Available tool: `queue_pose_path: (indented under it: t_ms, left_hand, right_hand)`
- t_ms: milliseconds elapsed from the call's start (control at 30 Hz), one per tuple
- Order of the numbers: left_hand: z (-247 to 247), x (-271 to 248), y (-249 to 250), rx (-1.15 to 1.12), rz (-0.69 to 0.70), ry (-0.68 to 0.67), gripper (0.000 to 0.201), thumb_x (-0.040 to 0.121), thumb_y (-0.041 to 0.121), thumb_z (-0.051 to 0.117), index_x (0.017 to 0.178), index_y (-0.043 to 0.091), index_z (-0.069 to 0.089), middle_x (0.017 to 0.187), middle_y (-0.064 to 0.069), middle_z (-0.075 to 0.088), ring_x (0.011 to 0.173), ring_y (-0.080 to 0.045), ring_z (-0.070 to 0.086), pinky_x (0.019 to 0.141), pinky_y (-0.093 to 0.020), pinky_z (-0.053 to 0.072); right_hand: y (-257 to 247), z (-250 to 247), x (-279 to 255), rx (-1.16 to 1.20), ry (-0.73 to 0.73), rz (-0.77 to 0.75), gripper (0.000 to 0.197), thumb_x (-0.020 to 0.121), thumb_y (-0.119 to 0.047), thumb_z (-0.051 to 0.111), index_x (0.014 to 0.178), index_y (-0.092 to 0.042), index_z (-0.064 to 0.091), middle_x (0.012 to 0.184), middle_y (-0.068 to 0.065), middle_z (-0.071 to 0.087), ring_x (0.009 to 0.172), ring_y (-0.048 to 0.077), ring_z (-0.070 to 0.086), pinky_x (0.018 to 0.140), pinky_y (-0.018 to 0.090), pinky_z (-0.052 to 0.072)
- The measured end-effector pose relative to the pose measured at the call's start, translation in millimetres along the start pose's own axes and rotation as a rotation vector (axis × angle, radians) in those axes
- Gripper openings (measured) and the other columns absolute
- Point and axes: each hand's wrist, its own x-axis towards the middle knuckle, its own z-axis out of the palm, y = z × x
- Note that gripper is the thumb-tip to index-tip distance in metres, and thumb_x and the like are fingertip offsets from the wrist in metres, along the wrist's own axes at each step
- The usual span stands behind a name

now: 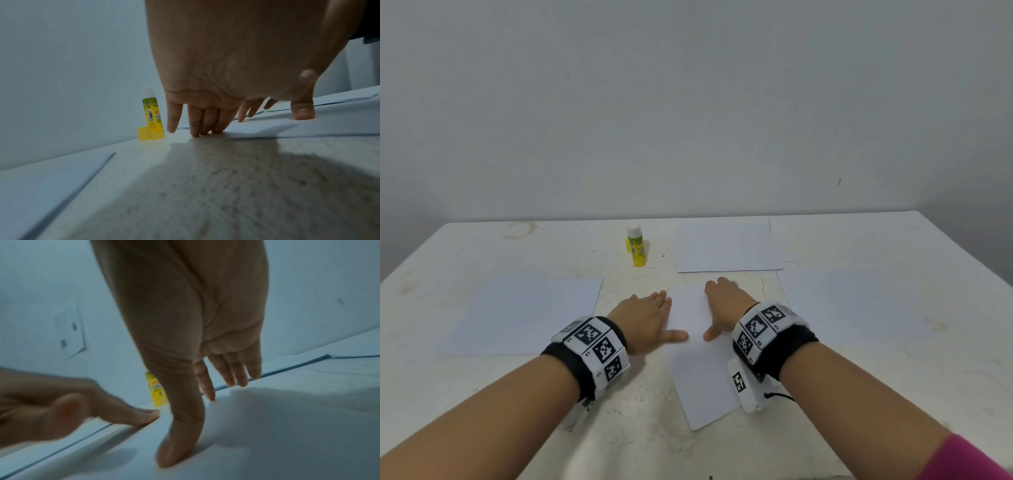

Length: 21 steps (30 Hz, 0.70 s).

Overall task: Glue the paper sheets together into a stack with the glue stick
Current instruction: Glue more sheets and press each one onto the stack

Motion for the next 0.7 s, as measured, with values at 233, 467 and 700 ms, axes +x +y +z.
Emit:
queue_pose_path:
  t_ms: [233, 467, 700]
  left_hand:
    - [-9, -2, -9, 0.161, -0.05, 0.194, 0.053, 0.083, 0.062, 0.059, 0.101, 0.012, 0.064, 0.099, -0.002, 0.066, 0.089, -0.019, 0.06, 0.072, -0.027, 0.043]
    - [11, 2, -11, 0.012, -0.013, -0.002, 0.134, 0.058, 0.086, 0.035, 0.15, -0.001, -0.01, 0.158, -0.017, -0.017, 0.148, -0.027, -0.01, 0.119, -0.043, 0.009]
    - [13, 3, -13, -0.076, -0.036, -0.125, 0.148, 0.037, 0.089, 0.02, 0.147, -0.002, -0.019, 0.156, -0.018, -0.023, 0.147, -0.026, -0.015, 0.119, -0.04, 0.0]
  right_hand:
    - [-35, 18, -2, -0.054, -0.003, 0.033, 0.036, 0.092, -0.008, 0.046, 0.129, -0.005, 0.046, 0.133, 0.015, 0.033, 0.126, 0.031, 0.028, 0.099, 0.041, 0.039]
    - [-50, 29, 10, 0.029, -0.108, -0.133, 0.079, 0.094, -0.013, 0.052, 0.153, -0.011, -0.002, 0.16, 0.008, -0.007, 0.148, 0.024, -0.005, 0.117, 0.049, 0.015]
    - [-24, 18, 12, 0.024, -0.22, -0.206, 0.072, 0.1, -0.021, 0.04, 0.152, -0.012, -0.009, 0.16, 0.001, -0.016, 0.148, 0.015, -0.007, 0.119, 0.045, 0.003]
